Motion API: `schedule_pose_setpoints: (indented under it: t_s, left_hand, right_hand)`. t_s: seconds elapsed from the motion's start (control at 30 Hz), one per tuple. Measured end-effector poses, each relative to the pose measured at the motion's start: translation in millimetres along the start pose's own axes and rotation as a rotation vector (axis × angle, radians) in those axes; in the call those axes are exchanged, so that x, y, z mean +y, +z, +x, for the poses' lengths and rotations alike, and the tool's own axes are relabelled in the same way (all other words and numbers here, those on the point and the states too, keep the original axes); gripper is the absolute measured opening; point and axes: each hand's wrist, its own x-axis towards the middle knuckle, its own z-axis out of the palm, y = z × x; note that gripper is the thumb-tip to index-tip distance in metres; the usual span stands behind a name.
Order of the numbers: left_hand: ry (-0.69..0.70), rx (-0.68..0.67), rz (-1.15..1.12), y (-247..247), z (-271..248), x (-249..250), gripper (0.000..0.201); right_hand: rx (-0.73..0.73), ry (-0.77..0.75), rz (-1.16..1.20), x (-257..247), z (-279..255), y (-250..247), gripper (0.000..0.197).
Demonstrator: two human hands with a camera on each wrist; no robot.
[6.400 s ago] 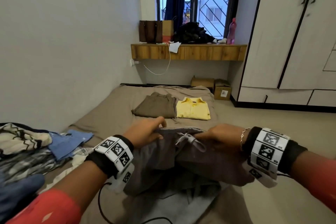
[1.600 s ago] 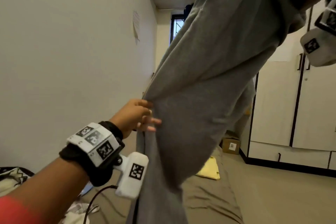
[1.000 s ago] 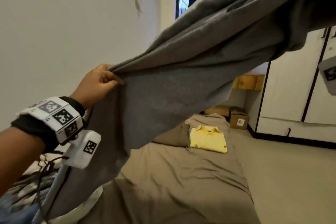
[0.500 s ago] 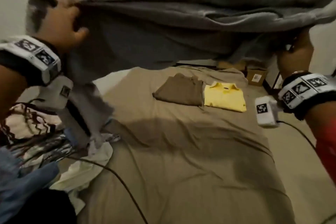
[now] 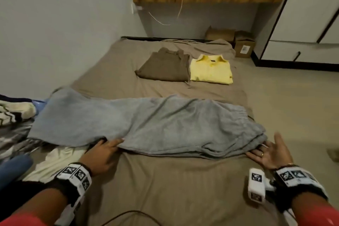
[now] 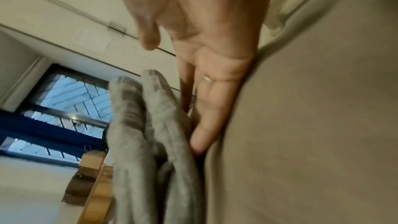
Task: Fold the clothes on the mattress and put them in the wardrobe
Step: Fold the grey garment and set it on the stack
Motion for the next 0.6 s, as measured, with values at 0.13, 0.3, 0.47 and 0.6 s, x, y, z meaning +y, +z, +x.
schedule_pose_setpoints:
  t_s: [0.13,0.3,0.47,0.6]
  left_hand:
    - [-0.035,0.139,-0.093,-9.2,-2.6,-6.3,0.033]
    - [-0.131,0.288,-0.294,-12.4,-17.9,-15.0,0.019]
    - [-0.225,-0.12,-0.306,-5.6,-29.3,0.7,0.03]
    - [-0.299,-0.002,-0.239,-37.0,13.0,2.6,0.063]
  right_hand:
    - [0.121,-0.192,-0.389,-25.6,-1.1,26.8,0.021]
    - [0.016,-0.105,-0.658,-33.0,-41.4,0.5,0.04]
    - [0.044,0.021,-0.824,-9.2,-56.9,-16.5,0.03]
    - [0.198,-0.022,-0.709,-39.1,-35.8,-8.4,0.01]
